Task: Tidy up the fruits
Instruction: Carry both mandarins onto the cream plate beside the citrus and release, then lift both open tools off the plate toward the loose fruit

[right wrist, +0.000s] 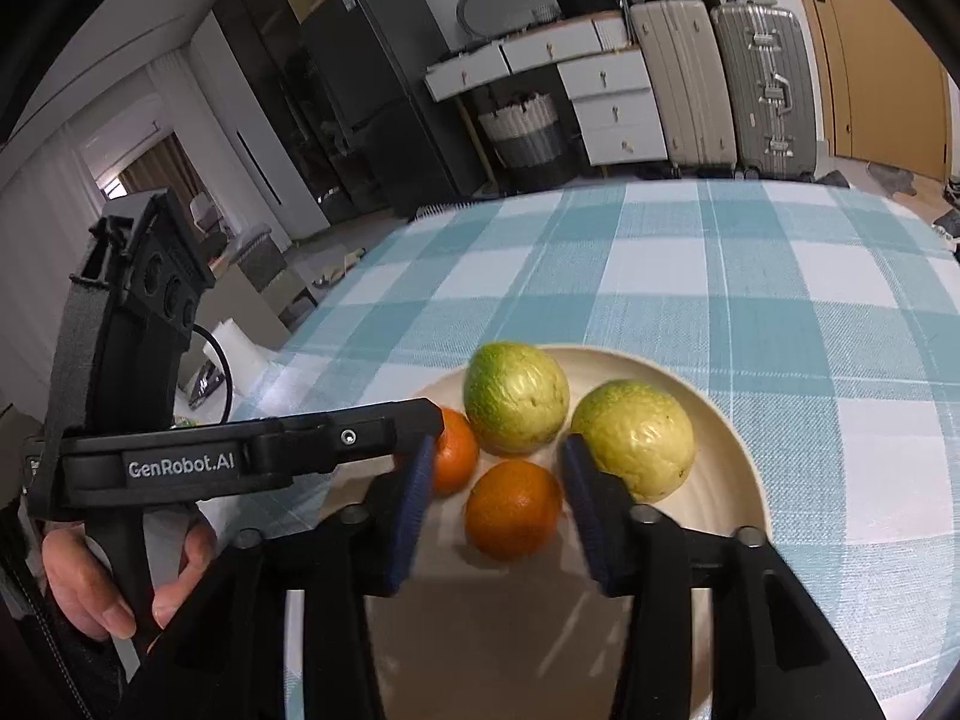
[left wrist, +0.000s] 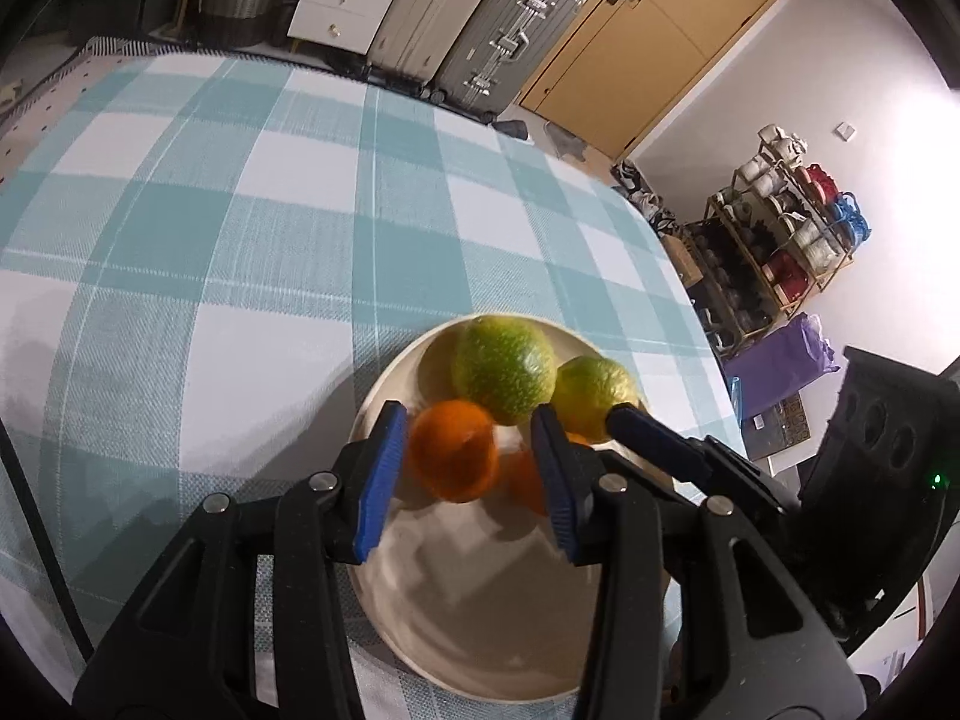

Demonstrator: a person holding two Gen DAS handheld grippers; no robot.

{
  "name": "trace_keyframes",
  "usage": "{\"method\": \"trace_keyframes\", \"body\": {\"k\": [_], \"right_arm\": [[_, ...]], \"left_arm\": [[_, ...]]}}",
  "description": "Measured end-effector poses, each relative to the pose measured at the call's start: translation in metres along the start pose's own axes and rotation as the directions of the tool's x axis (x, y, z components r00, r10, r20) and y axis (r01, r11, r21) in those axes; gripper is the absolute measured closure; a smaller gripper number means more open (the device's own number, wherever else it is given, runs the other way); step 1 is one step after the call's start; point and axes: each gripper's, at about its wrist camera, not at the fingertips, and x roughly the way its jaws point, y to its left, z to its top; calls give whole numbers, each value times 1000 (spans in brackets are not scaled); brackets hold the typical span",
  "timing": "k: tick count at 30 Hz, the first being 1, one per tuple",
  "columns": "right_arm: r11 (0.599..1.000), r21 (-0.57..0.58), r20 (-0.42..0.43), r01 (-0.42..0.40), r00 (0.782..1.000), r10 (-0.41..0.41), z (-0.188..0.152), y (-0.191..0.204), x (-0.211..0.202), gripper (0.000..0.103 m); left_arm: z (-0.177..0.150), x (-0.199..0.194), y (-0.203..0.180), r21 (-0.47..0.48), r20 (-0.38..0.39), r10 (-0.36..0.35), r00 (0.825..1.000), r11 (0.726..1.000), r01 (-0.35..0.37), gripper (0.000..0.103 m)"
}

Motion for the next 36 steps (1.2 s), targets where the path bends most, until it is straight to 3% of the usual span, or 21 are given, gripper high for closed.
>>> {"method": "trace_keyframes", "body": {"k": [9,19,23,29,33,36], "right_arm": [[999,-26,77,20,997,-18,1,6,-35,50],[998,-25,80,53,996,-51,-10,6,-66,49],[998,-16,86,68,994,-66,-19,6,-80,38],[997,0,96,80,992,-80,-34,4,-102,36],[996,12,111,93,989,-94,-44,4,-113,27],[994,20,125,106,986,-108,-51,5,-121,15]], "left_arm": [[-3,-24,-7,9,36,36,999,999,-36,62],[-33,-62,-27,62,98,97,990,993,-103,62],[-42,-84,-30,45,161,117,980,991,-125,62],[-68,-99,-40,51,169,140,976,987,-151,59],[-91,-104,-47,72,167,143,976,985,-157,59],[-109,-104,-52,92,146,159,976,981,-173,46]]}}
